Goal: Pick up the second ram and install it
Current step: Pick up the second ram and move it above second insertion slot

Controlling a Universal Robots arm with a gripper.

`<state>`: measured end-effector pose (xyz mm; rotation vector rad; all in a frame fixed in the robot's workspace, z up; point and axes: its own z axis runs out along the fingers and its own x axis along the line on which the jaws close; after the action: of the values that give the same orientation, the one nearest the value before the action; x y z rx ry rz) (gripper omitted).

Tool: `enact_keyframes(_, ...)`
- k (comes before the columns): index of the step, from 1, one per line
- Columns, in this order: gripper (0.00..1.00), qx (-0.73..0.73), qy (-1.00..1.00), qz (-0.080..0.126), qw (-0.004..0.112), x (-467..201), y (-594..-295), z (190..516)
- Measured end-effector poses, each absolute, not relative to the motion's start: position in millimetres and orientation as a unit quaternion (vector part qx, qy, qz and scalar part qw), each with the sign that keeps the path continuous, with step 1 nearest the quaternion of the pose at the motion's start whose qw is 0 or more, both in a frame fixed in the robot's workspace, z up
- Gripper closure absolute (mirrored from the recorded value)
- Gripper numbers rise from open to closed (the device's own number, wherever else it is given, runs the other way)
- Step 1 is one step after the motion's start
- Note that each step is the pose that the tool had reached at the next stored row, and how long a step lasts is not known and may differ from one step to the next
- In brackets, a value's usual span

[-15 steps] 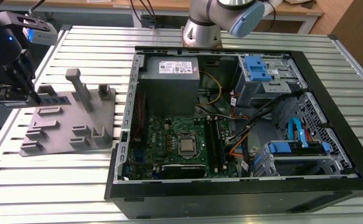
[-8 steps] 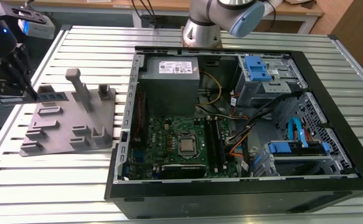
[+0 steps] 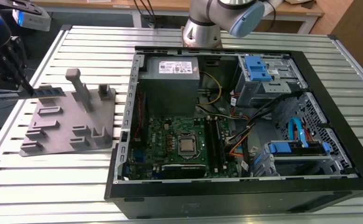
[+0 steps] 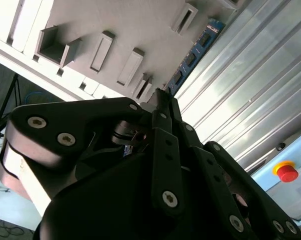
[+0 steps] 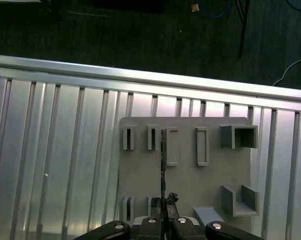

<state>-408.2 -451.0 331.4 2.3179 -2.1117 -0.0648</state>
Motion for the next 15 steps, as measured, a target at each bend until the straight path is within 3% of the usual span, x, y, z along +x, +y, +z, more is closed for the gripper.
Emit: enact_keyframes(15, 0.86, 0.739, -0.673, -0.021, 0.002, -408.2, -451.0, 362.1)
